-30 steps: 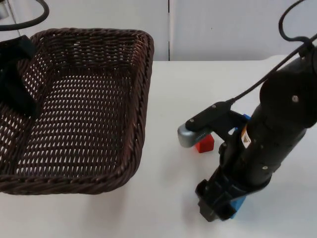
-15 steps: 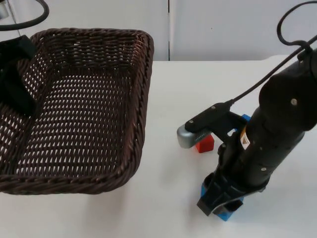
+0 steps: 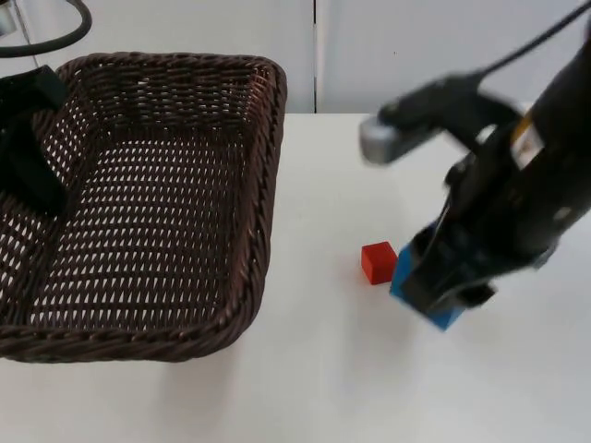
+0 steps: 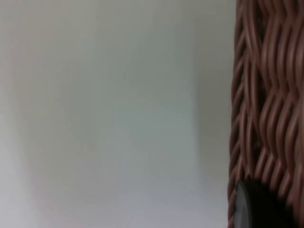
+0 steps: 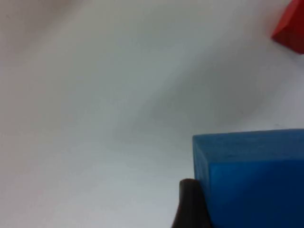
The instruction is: Pick up the basket with the left hand and place the largest block into the basket with the right hand.
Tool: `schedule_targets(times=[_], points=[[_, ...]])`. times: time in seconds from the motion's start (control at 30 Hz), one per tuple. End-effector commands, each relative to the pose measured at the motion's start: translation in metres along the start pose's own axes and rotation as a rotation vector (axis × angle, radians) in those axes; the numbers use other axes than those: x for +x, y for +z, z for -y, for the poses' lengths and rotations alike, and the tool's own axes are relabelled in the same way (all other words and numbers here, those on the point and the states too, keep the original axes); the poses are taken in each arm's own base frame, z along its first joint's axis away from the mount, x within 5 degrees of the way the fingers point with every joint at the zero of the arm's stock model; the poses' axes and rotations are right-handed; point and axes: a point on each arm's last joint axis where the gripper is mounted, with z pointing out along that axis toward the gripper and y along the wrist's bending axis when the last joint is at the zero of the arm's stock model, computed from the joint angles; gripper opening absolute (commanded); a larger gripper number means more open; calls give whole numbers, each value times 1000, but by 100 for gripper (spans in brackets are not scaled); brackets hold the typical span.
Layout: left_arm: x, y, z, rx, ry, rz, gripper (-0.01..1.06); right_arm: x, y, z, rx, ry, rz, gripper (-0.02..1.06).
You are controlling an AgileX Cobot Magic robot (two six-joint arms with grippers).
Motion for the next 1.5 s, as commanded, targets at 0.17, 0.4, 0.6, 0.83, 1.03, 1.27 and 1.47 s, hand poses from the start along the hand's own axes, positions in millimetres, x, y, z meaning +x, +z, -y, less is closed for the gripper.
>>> schedule_targets(times=[0.17,0.4,0.6,0.83,1.03,1.27,1.47], points=[[1,-6,3,12,-2,18,0,2,-64,3,34,-33,119,0],[1,-6,3,13,14,16,0,5,-103,4,51,-36,235,0],[1,-6,3,13,14,16,0,5,-103,4,51,-36,240,0],[1,-6,3,14,14,14,0,4,-104,4,51,-36,254,0],[1,-6,3,14,14,14,0,0,-105,4,47,-33,297,0],[1,-6,3,13,14,16,0,-16,-102,4,44,-46,317,0],[1,-6,3,13,14,16,0,-46,-94,3,13,-46,316,0]])
